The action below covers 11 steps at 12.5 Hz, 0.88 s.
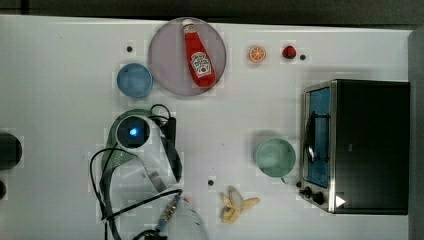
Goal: Drag strainer left to right.
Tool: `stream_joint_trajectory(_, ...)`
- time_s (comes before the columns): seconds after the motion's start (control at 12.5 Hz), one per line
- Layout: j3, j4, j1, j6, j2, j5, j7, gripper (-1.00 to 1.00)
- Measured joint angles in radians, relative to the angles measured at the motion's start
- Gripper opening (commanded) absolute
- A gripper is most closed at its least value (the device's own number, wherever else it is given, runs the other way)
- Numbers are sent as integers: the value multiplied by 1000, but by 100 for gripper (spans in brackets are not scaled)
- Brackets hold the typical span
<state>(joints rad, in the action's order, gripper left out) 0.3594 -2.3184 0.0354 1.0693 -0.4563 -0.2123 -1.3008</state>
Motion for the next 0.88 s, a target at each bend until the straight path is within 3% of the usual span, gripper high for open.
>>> stream_joint_trajectory(0.88,-170,-29,115,24,26,-25,202,100)
